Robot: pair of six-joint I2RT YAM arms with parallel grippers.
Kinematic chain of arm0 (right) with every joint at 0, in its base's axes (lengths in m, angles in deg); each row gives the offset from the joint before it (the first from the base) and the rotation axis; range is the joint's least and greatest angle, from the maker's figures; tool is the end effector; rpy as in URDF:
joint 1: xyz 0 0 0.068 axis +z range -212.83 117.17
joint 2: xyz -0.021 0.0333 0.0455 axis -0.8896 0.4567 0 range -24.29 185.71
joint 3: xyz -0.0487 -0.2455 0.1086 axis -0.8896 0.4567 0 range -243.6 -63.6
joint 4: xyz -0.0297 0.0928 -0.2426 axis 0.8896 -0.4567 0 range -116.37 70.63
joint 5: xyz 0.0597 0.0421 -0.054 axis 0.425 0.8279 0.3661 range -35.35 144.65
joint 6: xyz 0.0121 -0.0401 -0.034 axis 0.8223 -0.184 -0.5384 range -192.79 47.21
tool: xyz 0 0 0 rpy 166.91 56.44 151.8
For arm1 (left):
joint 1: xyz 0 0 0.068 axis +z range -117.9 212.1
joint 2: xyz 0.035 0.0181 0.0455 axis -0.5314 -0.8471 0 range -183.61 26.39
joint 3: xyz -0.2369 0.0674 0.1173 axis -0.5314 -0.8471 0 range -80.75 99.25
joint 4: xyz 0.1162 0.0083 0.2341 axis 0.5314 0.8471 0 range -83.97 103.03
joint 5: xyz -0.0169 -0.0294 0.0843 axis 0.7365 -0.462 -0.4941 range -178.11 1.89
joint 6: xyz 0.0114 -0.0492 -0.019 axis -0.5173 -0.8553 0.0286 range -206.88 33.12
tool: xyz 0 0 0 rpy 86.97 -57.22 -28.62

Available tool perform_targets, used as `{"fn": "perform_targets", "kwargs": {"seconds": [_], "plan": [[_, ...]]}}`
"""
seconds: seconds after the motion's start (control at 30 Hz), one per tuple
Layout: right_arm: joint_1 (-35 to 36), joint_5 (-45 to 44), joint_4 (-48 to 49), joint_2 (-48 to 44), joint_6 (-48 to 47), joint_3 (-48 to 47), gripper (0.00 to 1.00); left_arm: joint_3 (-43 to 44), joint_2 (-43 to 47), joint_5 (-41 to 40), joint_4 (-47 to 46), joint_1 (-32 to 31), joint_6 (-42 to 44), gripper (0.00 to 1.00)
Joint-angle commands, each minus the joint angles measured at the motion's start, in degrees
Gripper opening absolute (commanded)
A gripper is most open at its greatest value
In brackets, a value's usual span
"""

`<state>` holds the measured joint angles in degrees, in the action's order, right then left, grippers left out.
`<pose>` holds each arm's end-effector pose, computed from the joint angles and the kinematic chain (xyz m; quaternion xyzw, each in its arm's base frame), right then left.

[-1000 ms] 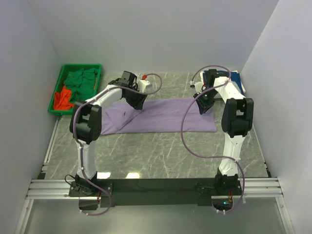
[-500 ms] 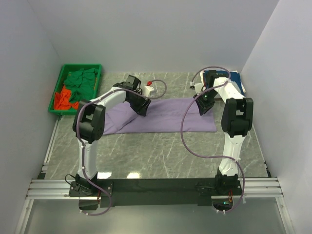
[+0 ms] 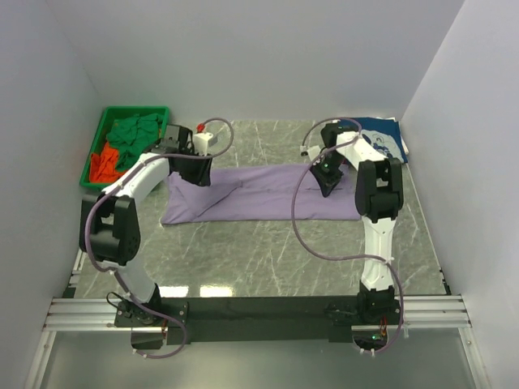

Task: Fold and stack the t-shirts
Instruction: Fold the tshirt

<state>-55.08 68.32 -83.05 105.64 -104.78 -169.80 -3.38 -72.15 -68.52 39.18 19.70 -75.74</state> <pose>0.4376 0.0680 0.1638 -0.3399 0.9326 0.1117 0.0469 0.3608 -0.0915 0.2547 0.2424 0.9077 -0.1653 0.3001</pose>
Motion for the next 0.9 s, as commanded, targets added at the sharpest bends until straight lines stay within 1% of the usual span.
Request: {"fn": "perform_targets", "kwargs": {"seconds": [0.0,0.13,0.17,0.23,0.27,0.3,0.33,0.37,0.4,0.47,0.53,0.57,0.6,0.63,0.67,0.7,0.73,0.77,0.8,0.83,0.87], "plan": [[1.7,-2.3,-1.1,-0.5,1.0,2.8,0.18,-2.9,-2.3,-1.8,-0.4,1.8,-7.2,0.40],[2.3,-1.5,-0.7,-4.8,1.5,10.5,0.17,-4.9,-2.1,-2.8,-1.2,2.0,-7.6,0.40],[2.4,-1.4,-0.6,-6.2,1.6,14.5,0.17,-5.9,-1.8,-3.2,-1.4,2.1,-7.7,0.41],[3.1,-0.6,-0.1,-10.4,1.8,18.7,0.16,-7.0,-1.7,-3.9,-1.4,2.1,-7.7,0.40],[3.6,-0.1,-0.2,-12.0,1.7,23.1,0.16,-7.2,-1.7,-4.7,-1.4,2.2,-8.0,0.40],[4.1,0.4,-0.7,-15.1,1.3,25.5,0.15,-7.4,-2.6,-5.4,-1.4,2.2,-8.0,0.40],[5.4,1.3,-0.9,-16.7,1.0,30.0,0.15,-7.4,-3.3,-5.9,-1.4,2.2,-8.1,0.39],[5.9,1.6,-1.1,-18.4,0.5,32.3,0.15,-7.3,-4.0,-7.2,-1.4,2.3,-8.1,0.39],[6.3,1.9,-1.4,-21.5,0.2,34.2,0.16,-7.3,-5.4,-7.6,-2.1,2.5,-7.9,0.38],[6.1,3.1,-2.1,-24.0,0.1,36.7,0.17,-6.4,-7.1,-8.9,-2.9,2.5,-7.4,0.37],[5.6,5.2,-5.4,-26.2,-1.0,35.8,0.21,-4.6,-10.4,-9.4,-4.0,2.5,-5.0,0.36],[4.8,7.5,-6.4,-26.7,-1.4,33.8,0.22,-1.4,-12.1,-9.8,-4.0,2.5,-4.3,0.36],[4.5,8.3,-7.4,-27.6,-1.3,32.6,0.24,1.2,-16.1,-10.1,-3.7,2.4,-2.0,0.36],[4.4,8.6,-7.6,-27.8,-1.2,31.3,0.25,7.3,-18.6,-10.8,-3.0,2.4,-1.0,0.36],[4.0,9.0,-7.8,-27.9,-1.1,28.9,0.25,11.3,-21.1,-11.2,-2.2,2.5,-0.1,0.35],[4.1,8.6,-6.8,-27.9,-0.5,27.9,0.26,15.5,-26.7,-11.4,-1.3,2.5,2.1,0.35],[4.0,8.0,-5.9,-27.9,0.0,26.9,0.26,24.3,-29.6,-11.4,-0.3,2.4,3.2,0.35],[3.9,6.8,-5.1,-27.2,0.5,25.8,0.26,29.4,-35.0,-11.4,1.6,2.3,3.9,0.35],[4.0,4.6,-3.4,-26.7,0.6,25.3,0.26,34.4,-37.6,-11.1,3.0,2.4,4.9,0.36],[3.9,3.4,-2.6,-26.0,0.8,24.9,0.25,43.0,-39.8,-10.2,3.7,2.3,5.6,0.39],[4.0,2.5,-1.9,-25.3,1.0,24.2,0.25,45.8,-42.3,-10.5,2.5,2.1,5.7,0.42]]}}
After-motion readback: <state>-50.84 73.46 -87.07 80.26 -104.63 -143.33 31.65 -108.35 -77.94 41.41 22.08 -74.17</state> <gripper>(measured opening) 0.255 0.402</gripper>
